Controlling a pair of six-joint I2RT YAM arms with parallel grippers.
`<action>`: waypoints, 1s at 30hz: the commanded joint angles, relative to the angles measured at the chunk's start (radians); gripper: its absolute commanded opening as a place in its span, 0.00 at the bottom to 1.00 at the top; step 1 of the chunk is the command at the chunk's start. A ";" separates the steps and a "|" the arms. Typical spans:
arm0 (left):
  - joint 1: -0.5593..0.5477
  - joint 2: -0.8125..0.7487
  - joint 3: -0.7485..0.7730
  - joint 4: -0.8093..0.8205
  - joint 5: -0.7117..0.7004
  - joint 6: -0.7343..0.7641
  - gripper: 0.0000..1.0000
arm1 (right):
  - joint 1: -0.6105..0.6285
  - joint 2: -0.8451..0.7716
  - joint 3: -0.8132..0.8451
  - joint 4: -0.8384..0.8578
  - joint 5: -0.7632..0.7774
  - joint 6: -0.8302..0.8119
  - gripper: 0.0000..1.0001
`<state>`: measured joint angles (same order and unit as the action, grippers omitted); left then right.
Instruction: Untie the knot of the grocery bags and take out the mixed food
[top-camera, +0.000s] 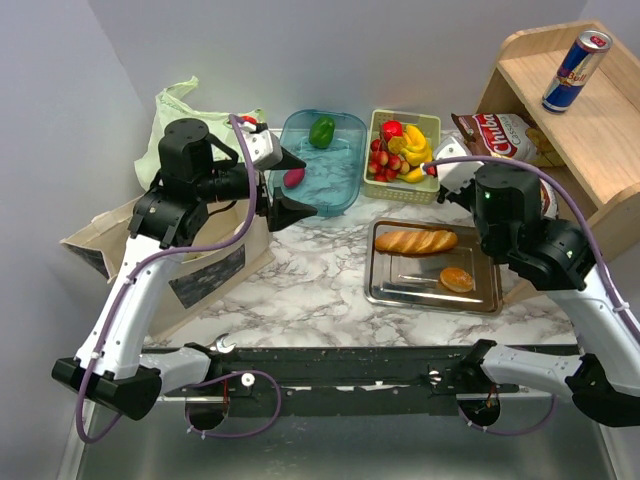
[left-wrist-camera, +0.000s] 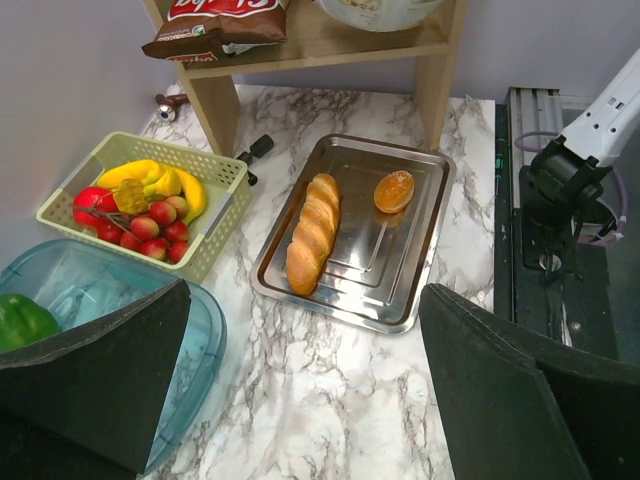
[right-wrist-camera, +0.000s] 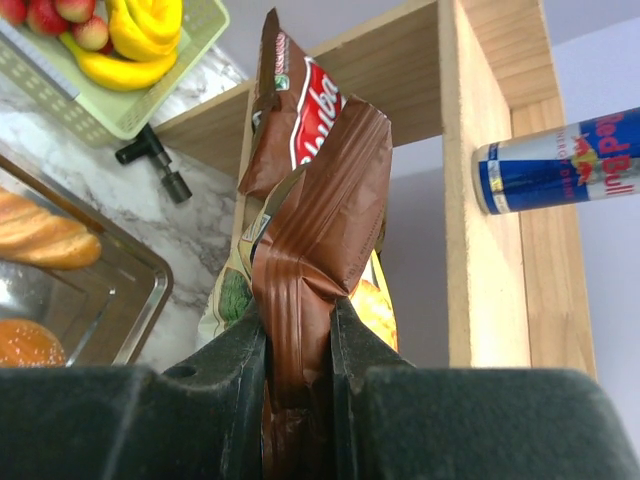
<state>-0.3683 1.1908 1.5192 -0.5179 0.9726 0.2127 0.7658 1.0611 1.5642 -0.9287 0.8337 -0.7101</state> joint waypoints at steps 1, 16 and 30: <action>0.002 -0.028 -0.010 -0.016 0.010 0.037 0.98 | -0.002 -0.003 0.003 0.134 0.053 -0.107 0.01; 0.002 -0.031 -0.028 -0.018 0.046 0.015 0.98 | -0.007 -0.032 -0.139 0.156 0.086 -0.256 0.01; 0.002 -0.063 -0.052 -0.024 0.020 0.034 0.99 | -0.340 -0.010 -0.308 0.335 -0.190 -0.475 0.01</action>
<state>-0.3683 1.1584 1.4853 -0.5262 0.9813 0.2298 0.4728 1.1145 1.3262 -0.6895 0.7307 -0.9604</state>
